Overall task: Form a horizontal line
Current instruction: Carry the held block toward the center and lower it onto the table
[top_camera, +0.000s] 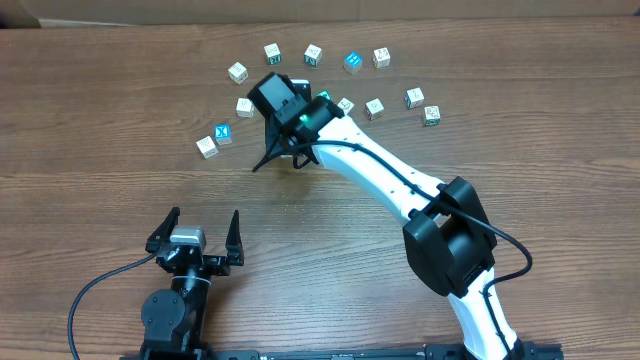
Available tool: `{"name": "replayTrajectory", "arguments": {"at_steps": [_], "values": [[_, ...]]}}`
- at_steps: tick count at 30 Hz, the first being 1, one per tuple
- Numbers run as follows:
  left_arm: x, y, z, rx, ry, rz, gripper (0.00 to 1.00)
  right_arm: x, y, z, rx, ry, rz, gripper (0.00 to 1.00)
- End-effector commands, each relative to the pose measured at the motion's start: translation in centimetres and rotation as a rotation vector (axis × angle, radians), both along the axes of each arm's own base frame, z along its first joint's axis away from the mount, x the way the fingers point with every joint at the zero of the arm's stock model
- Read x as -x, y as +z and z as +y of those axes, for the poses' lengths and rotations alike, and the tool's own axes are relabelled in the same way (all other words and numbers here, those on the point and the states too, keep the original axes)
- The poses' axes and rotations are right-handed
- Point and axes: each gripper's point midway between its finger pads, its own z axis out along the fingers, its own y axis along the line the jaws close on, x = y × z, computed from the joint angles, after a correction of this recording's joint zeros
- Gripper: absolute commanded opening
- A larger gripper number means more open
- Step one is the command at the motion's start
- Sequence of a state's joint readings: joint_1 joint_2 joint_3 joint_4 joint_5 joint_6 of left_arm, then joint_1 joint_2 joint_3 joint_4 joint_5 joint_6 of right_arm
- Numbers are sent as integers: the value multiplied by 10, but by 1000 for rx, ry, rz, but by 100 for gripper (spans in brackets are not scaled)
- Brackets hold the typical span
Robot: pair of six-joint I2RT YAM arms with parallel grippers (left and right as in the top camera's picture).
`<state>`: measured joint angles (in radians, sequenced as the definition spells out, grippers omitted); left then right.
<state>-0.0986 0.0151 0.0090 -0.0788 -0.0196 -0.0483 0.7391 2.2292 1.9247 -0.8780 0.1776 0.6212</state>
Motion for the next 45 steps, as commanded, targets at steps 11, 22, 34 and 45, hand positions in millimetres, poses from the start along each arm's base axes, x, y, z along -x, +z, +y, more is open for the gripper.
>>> {"name": "replayTrajectory", "arguments": {"at_steps": [11,22,34,45], "values": [[0,1,-1,-19,-2,-10,99,-4,-42,-21,48,-100,-36,17],[0,1,-1,-19,-2,-10,100,-7,-49,-22,57,-110,-70,17],[0,1,-1,-19,-2,-10,100,-7,-50,-22,58,-107,-70,23],[0,1,-1,-19,-2,-10,100,-5,-58,-23,68,-104,-56,24]]}}
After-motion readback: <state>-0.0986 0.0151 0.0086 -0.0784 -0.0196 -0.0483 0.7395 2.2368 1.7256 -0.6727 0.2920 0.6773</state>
